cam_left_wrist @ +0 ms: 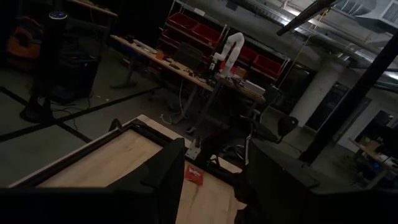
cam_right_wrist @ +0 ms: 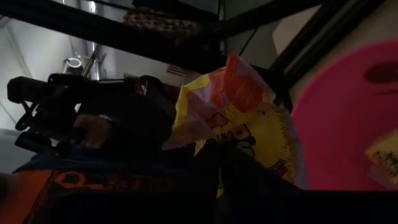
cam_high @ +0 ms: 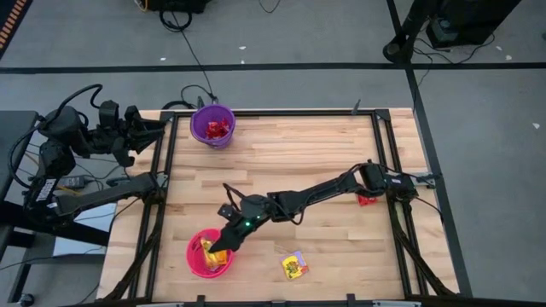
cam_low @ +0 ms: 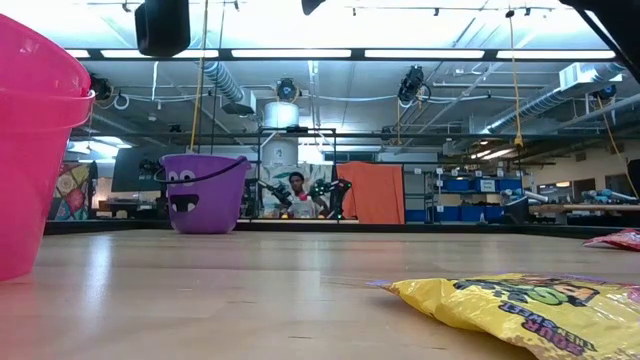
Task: Sort candy by brand, put in halloween buckets
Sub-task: Put the yellow candy into the pink bucket, then put the red candy into the purple bucket
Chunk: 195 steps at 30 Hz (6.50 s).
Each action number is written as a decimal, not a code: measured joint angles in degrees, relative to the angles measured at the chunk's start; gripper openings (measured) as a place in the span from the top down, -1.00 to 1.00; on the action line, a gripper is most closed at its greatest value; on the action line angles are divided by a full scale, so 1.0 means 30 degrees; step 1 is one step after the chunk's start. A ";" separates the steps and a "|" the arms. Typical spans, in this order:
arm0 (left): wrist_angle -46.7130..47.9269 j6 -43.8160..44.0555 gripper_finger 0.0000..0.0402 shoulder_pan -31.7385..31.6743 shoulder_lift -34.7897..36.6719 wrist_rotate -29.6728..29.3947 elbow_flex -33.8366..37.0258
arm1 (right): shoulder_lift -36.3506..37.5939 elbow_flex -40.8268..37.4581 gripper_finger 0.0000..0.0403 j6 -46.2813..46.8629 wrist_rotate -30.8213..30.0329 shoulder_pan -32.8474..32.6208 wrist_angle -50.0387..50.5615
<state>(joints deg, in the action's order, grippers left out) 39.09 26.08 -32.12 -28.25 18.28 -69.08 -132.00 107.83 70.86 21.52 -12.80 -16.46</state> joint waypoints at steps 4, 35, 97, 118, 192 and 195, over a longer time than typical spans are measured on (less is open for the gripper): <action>0.0000 0.0016 0.09 -0.0004 0.0000 0.0117 -0.0004 | 0.0000 0.0000 0.68 -0.0311 0.0449 0.0180 -0.0176; 0.0022 0.0300 0.09 -0.0005 0.0000 0.0495 -0.0007 | 0.0000 -0.0001 0.14 -0.0002 0.1553 0.0260 -0.0325; -0.4364 0.1111 0.09 0.0000 -0.3759 0.1897 -0.0007 | 2.6480 -2.3700 0.26 0.5511 -0.8655 0.0623 2.6295; -0.4364 0.1422 0.09 0.0000 -0.3759 0.1865 -0.0007 | 2.2364 -2.5269 0.26 0.6730 -0.7950 0.1601 2.4721; -0.5166 0.1393 0.09 0.0000 -0.3694 0.2441 -0.0007 | 0.5345 -1.5972 0.99 -0.3318 -0.6770 0.0627 -2.3404; -0.5159 0.1400 0.09 -0.0001 -0.3694 0.2572 -0.0007 | 0.3812 -1.3053 0.99 -0.2410 -0.5303 0.1769 -2.1303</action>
<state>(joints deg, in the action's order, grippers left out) 23.61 30.28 -32.12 -39.33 26.00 -69.10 -120.57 68.67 63.63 5.61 -7.49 -80.37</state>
